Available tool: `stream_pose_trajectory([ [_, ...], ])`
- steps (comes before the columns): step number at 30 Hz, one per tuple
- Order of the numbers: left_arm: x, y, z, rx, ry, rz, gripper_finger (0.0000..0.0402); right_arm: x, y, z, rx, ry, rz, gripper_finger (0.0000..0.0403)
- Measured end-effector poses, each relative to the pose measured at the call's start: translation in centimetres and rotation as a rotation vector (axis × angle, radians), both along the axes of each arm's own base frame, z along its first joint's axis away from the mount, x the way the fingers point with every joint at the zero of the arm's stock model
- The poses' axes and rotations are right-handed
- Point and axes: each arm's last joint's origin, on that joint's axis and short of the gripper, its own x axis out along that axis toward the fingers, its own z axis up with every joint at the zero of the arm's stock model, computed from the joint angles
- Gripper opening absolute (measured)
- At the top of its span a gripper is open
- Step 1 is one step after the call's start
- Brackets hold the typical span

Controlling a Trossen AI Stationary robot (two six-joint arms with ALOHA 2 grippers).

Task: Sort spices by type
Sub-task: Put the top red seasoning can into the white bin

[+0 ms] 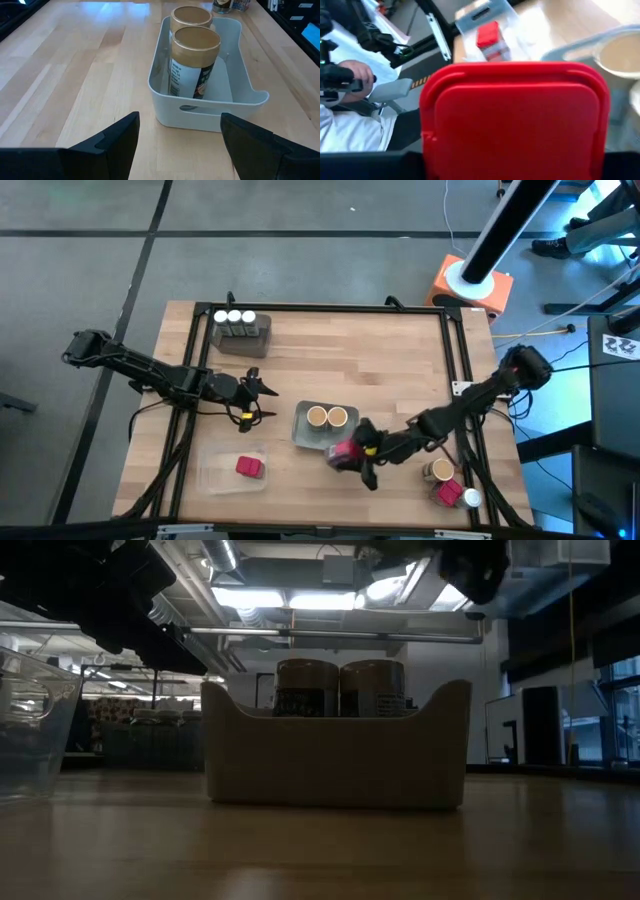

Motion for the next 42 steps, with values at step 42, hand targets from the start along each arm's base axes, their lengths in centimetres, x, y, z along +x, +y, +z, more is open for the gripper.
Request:
stream_pose_trajectory([
  [42,0.0,0.0,0.0,-0.06,-0.001,0.032,0.0263,12.1,3.3,-8.9,-0.319,0.515,0.148,0.0201],
])
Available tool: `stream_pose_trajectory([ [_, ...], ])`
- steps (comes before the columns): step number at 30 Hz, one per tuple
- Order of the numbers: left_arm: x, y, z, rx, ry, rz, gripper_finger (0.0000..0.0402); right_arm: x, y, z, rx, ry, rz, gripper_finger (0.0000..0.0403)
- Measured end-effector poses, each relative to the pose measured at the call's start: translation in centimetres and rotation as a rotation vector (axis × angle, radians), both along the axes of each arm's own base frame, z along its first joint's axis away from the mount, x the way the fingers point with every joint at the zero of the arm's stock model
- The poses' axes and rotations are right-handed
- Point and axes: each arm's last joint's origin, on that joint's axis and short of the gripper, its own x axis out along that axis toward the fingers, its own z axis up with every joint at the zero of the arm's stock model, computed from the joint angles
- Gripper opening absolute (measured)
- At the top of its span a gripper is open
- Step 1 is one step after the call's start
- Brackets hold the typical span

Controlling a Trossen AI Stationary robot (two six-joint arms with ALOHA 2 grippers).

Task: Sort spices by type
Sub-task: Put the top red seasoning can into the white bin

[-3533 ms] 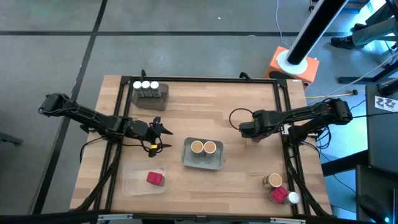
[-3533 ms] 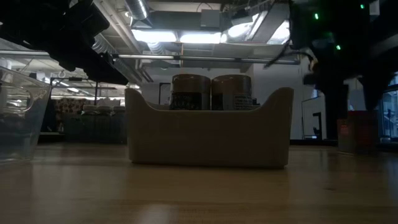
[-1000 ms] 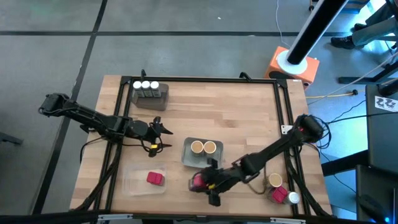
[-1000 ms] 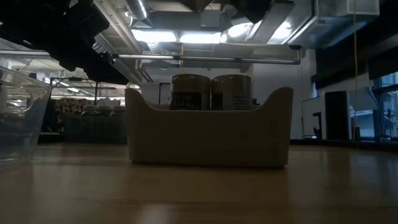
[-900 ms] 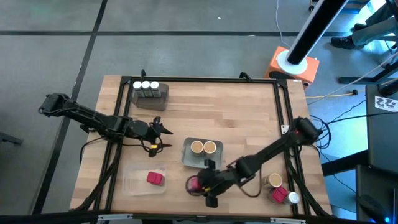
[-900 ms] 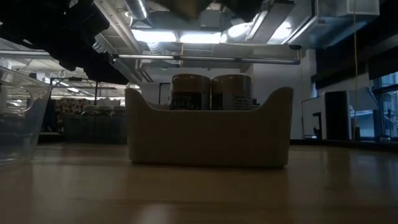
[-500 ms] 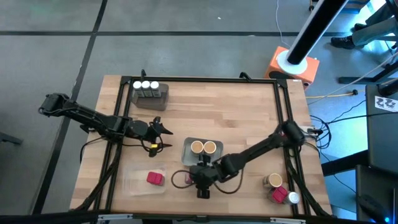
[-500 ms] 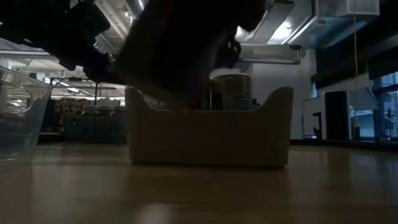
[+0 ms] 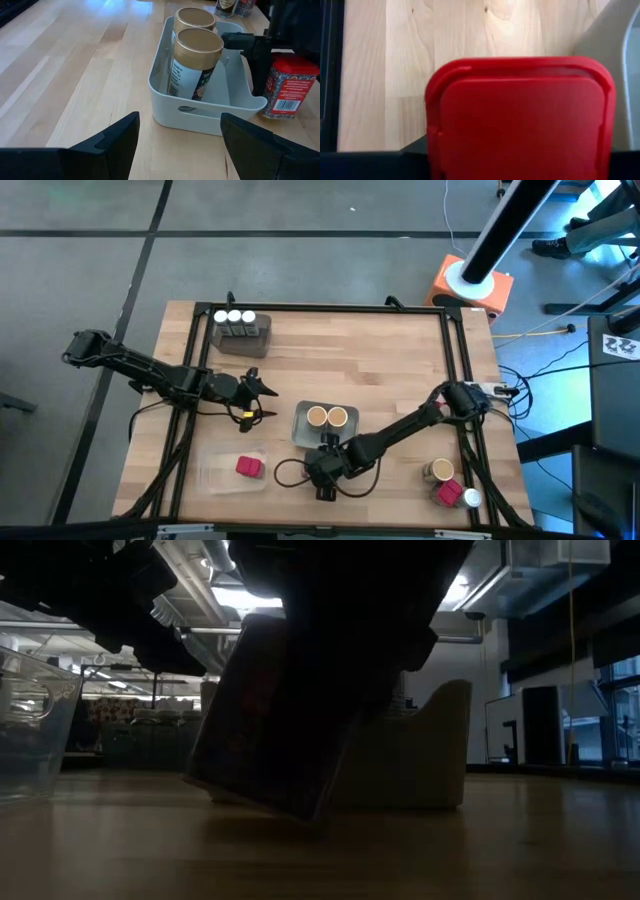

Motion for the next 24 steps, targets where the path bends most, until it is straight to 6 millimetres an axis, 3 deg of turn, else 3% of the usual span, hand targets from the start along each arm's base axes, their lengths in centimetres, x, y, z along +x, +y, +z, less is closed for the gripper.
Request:
stream_pose_trajectory([
  [13,0.0,0.0,0.0,-0.003,-0.001,0.001,0.0263,0.1,0.0,0.1,0.077,0.018,-0.043,0.0234],
  [24,0.1,-0.1,0.3,-0.012,-0.008,0.003,0.0263,0.2,-0.4,1.0,0.103,0.007,-0.045,0.0318],
])
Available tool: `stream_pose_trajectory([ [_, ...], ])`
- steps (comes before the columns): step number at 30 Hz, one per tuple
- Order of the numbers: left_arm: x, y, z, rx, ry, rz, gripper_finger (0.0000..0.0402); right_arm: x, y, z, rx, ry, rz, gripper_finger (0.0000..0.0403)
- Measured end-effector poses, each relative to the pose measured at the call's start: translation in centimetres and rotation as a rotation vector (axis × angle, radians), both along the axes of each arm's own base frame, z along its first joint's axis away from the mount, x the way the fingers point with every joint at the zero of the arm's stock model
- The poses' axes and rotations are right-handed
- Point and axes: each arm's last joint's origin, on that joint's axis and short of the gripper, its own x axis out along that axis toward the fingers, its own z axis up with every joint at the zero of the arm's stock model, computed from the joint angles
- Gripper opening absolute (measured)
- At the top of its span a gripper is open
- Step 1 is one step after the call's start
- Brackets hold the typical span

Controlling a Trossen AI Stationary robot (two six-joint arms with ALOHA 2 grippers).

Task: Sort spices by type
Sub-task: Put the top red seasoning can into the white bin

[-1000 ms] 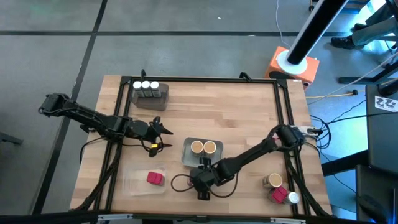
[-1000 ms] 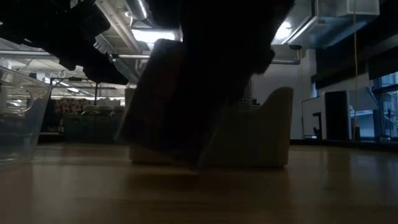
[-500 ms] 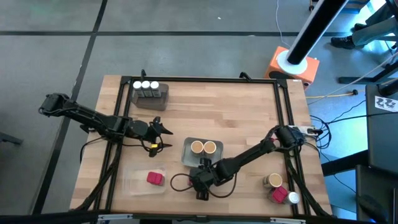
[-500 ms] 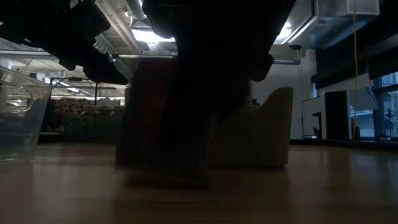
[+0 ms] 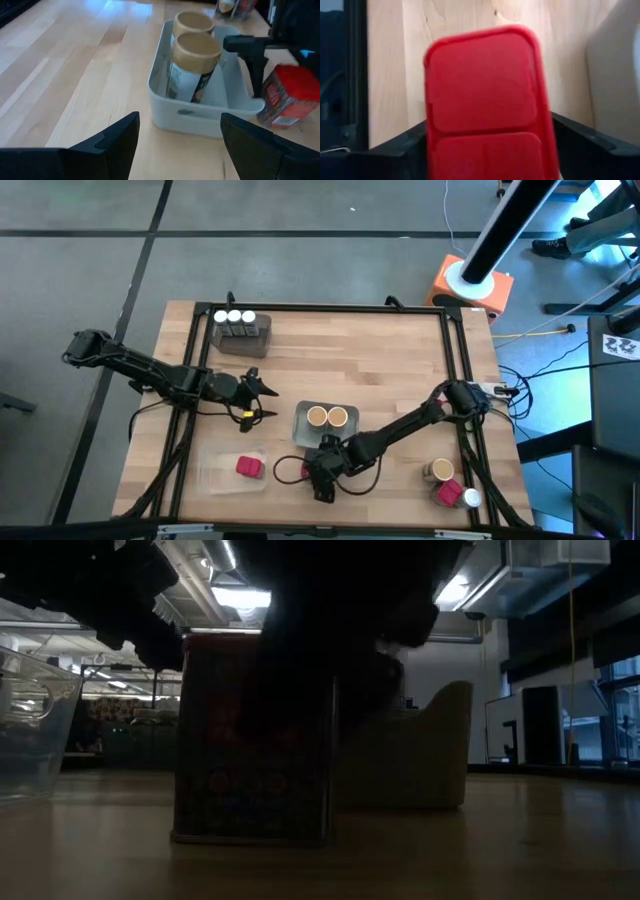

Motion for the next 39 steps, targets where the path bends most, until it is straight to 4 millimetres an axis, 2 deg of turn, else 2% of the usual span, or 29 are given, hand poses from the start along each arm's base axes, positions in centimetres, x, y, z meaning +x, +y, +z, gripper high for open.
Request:
stream_pose_trajectory([
  [5,0.2,-0.9,1.1,-0.036,-0.035,-0.032,0.0263,-1.2,-0.2,2.3,-0.013,0.027,0.036,0.0321],
  [9,0.1,-2.5,2.0,-0.046,-0.062,-0.117,0.0263,-2.6,-0.1,5.0,-0.037,0.004,0.044,0.0321],
  [14,0.5,-4.8,2.3,-0.086,-0.05,-0.187,0.0263,-4.7,0.3,8.2,-0.163,-0.072,0.017,0.0321],
  [20,2.8,-8.2,2.4,-0.067,0.011,-0.221,0.0263,-7.1,0.0,11.9,-0.353,-0.209,-0.096,0.0321],
  [25,5.5,-11.2,2.6,-0.074,0.048,-0.224,0.0263,-7.8,-1.5,14.3,-0.488,-0.323,-0.243,0.0321],
  [33,9.5,-15.0,1.8,-0.037,0.117,-0.249,0.0263,-7.5,-3.1,15.7,-0.62,-0.448,-0.445,0.0321],
  [39,11.6,-16.1,0.3,0.05,0.221,-0.228,0.0263,-6.6,-4.6,16.0,-0.622,-0.463,-0.504,0.0321],
])
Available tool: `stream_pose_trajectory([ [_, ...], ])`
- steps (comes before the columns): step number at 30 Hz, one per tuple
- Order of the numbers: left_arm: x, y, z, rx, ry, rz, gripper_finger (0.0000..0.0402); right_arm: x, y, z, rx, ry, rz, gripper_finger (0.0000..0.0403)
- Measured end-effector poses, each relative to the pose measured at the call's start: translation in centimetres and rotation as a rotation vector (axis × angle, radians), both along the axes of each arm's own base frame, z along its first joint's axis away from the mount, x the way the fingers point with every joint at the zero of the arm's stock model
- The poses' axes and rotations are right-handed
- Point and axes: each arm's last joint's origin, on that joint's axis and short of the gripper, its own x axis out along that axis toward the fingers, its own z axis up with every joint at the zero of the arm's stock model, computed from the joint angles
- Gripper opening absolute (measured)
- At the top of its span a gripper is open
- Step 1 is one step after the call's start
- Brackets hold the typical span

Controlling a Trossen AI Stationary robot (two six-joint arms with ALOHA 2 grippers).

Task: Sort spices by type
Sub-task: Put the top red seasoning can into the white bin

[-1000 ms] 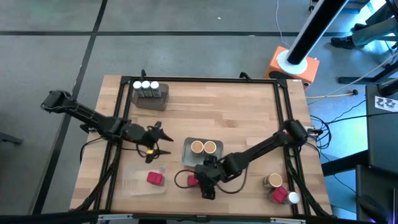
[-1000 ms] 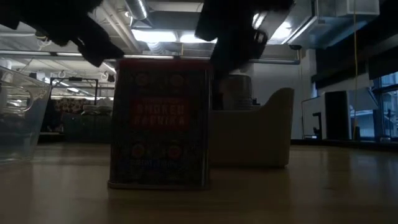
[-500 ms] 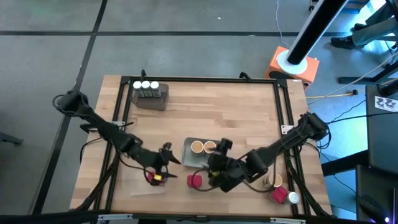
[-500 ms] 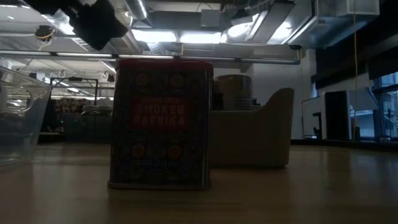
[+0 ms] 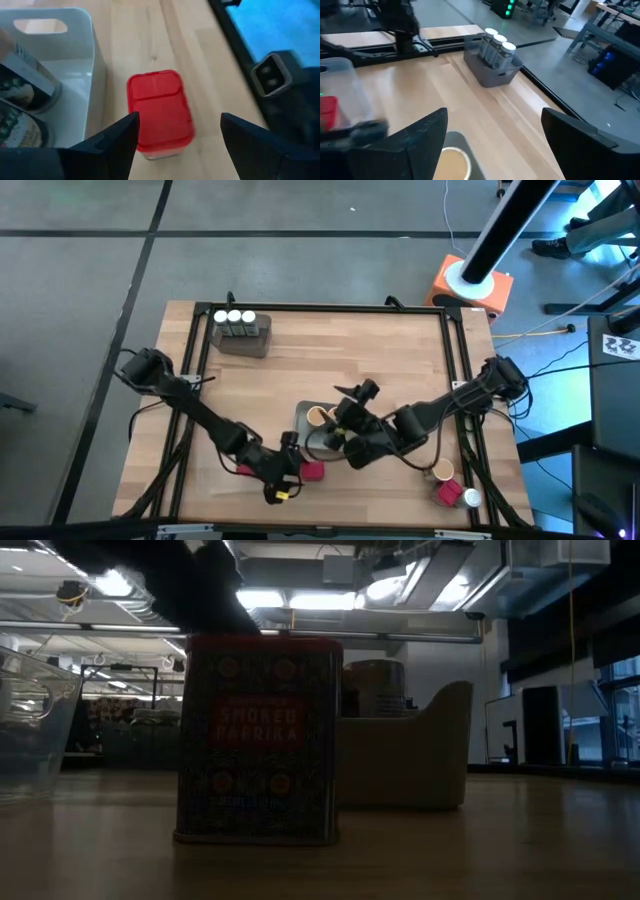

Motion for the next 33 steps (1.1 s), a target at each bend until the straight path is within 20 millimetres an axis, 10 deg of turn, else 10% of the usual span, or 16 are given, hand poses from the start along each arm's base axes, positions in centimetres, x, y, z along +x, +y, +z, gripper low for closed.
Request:
stream_pose_trajectory([
  [33,1.3,-0.2,-1.3,0.047,-0.044,0.037,0.0263,0.6,-0.9,-0.7,0.049,0.062,0.034,0.0321],
])
